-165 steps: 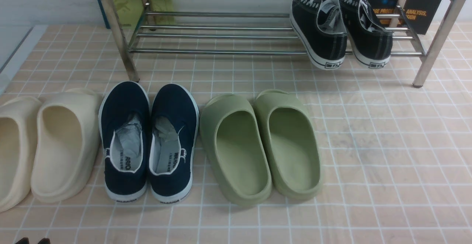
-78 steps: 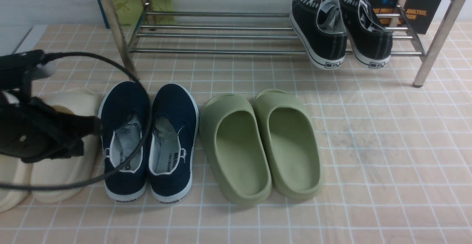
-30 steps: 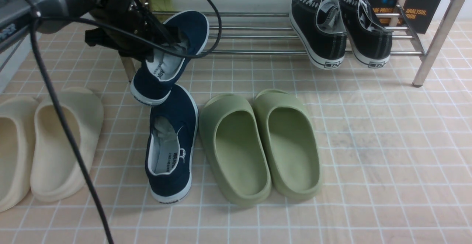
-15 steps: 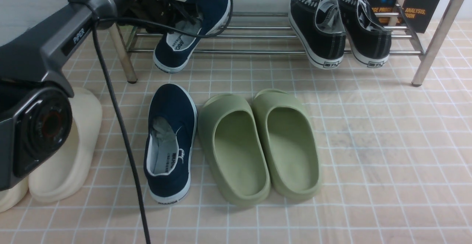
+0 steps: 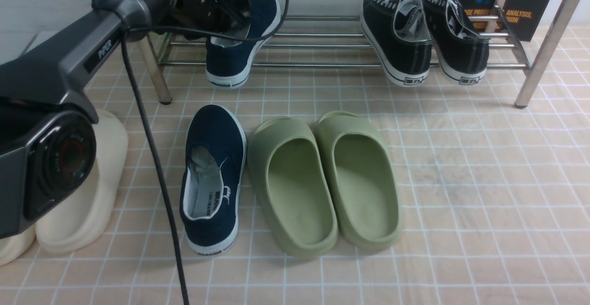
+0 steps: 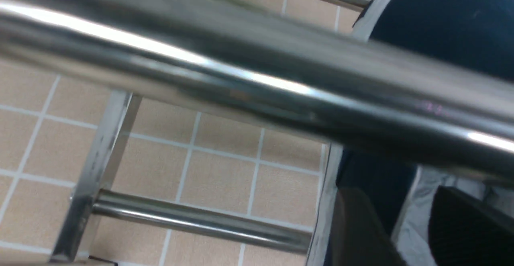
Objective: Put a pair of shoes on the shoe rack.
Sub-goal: Use the left arm to put a shoe into the shoe rack
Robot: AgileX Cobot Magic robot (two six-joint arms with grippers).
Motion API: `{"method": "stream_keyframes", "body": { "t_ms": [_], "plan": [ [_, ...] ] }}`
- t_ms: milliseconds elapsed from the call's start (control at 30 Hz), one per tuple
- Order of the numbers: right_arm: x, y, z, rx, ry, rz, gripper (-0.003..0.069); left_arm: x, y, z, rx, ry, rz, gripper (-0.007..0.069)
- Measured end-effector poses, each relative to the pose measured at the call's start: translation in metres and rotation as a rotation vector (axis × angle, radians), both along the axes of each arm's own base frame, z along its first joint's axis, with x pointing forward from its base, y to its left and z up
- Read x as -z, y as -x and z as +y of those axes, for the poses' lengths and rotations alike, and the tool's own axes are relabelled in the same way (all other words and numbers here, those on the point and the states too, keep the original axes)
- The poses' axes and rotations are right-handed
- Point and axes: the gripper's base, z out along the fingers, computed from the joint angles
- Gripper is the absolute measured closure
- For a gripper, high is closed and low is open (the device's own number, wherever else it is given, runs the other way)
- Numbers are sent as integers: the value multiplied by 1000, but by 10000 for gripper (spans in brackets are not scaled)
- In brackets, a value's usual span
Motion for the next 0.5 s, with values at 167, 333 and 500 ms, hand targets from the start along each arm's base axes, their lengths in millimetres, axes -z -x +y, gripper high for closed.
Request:
{"method": "stream_keyframes", "body": {
  "t_ms": [167,333,500],
  "plan": [
    [0,0,0,0,0,0,421,-25,18,6,12,-61,67,279],
    [0,0,0,0,0,0,421,-42,41,12,113,-195,199,400],
    [0,0,0,0,0,0,421,-40,58,11,245,-264,357,576]
  ]
}}
